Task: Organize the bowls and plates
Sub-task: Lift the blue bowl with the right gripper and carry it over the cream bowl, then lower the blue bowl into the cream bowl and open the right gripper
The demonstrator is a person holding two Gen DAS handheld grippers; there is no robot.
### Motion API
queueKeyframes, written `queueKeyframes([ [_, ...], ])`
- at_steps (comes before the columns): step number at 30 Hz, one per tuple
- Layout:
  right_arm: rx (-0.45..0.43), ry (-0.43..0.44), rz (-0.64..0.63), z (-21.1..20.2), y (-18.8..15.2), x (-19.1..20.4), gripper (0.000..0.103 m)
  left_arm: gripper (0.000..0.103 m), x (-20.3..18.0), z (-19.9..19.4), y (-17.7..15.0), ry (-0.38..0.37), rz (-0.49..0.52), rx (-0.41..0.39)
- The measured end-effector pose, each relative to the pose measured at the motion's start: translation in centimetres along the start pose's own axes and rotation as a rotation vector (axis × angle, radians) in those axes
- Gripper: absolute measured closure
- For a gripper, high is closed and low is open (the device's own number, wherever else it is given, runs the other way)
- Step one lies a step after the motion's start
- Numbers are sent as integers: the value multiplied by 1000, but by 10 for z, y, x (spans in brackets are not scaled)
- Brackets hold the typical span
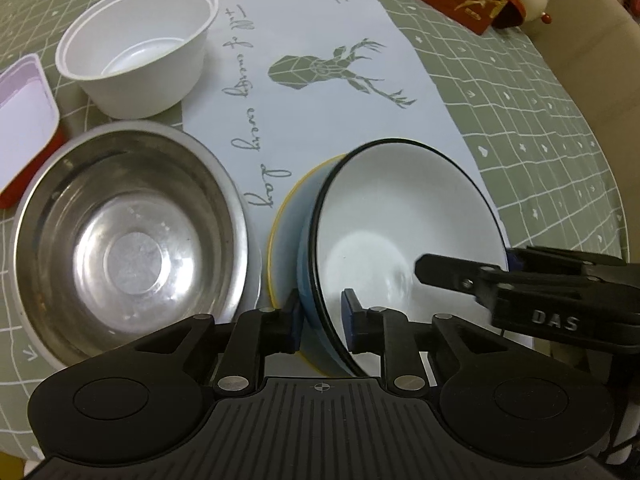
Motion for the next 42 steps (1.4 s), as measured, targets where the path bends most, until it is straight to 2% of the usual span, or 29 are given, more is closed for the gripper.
queueKeyframes([
  [6,0,15,28,-1,2,-3,62,81,2,3,5,5,-25,6],
  [11,-4,-6,24,5,8,-1,62,82,9,3,10,-19,-64,22],
  [17,-5,-15,11,7,11,-1,62,78,5,-5,8,-26,-41,44],
  [33,4,-8,-13,5,9,2,62,77,6,-9,5,-15,-32,72],
  [35,4,-7,-17,4,9,3,62,80,7,-10,5,-14,-33,69],
  [42,-46,-64,-65,-6,11,9,59,79,8,-15,8,-8,-37,43],
])
Point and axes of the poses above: each gripper's, at about its wrist camera, not at the fingertips, and z roughly the way its jaws point, x to its left, y to its top, the point moved 4 cm from there along z, roughly the way its jaws point, and after that the axes turned 2 degrees about y, right-handed, at the moved point
